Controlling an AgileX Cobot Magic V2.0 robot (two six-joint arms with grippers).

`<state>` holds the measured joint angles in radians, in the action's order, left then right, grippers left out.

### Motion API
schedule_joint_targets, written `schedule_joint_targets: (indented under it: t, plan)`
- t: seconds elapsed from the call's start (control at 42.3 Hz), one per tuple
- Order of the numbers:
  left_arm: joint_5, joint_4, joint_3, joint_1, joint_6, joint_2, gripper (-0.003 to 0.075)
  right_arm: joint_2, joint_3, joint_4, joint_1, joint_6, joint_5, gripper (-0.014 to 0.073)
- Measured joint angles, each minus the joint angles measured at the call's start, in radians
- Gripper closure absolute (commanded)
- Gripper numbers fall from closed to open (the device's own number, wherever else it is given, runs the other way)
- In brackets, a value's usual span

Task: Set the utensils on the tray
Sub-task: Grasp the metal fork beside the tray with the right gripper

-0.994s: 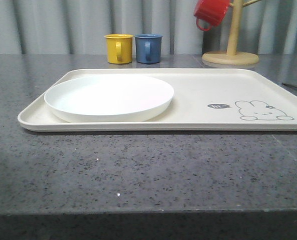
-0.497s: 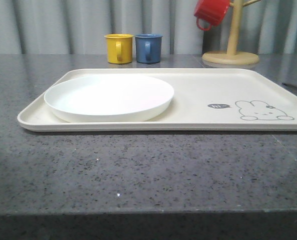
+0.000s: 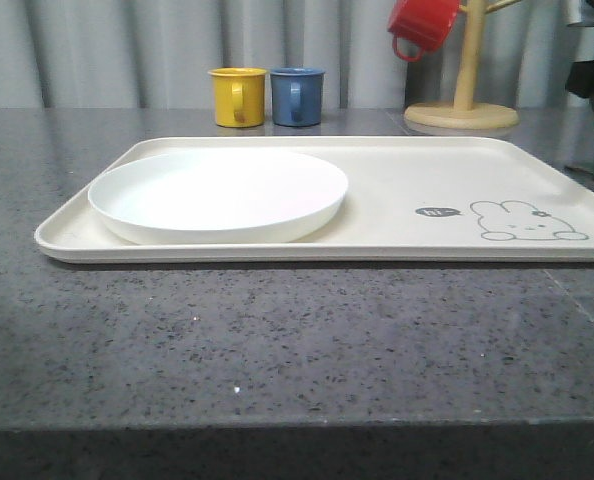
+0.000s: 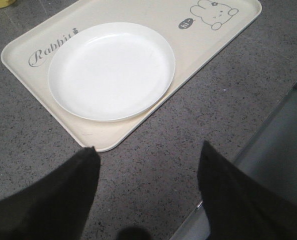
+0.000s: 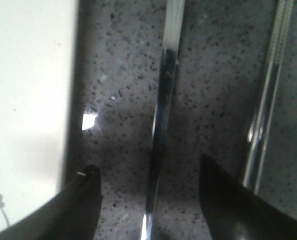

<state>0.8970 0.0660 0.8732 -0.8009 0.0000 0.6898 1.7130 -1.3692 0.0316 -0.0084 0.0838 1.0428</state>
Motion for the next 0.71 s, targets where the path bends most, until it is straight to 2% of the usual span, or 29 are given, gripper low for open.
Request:
schedule_joint_targets:
  t: [0.047, 0.331, 0.544, 0.615, 0.71]
  plan:
    - [0.000, 0.000, 0.000, 0.000, 0.000, 0.000, 0.0293, 0.010, -0.004, -0.002, 0.000, 0.003, 0.004, 0.0150]
    - [0.000, 0.000, 0.000, 0.000, 0.000, 0.000, 0.0293, 0.037, -0.012, -0.021, 0.000, 0.003, 0.017, 0.0390]
    - [0.000, 0.000, 0.000, 0.000, 0.000, 0.000, 0.0293, 0.037, -0.015, -0.023, 0.000, 0.003, 0.031, 0.0632]
    - [0.000, 0.000, 0.000, 0.000, 0.000, 0.000, 0.0293, 0.037, -0.015, -0.017, 0.000, 0.003, 0.034, 0.0661]
    - [0.000, 0.000, 0.000, 0.000, 0.000, 0.000, 0.0293, 0.037, -0.018, -0.012, 0.000, 0.003, 0.050, 0.0658]
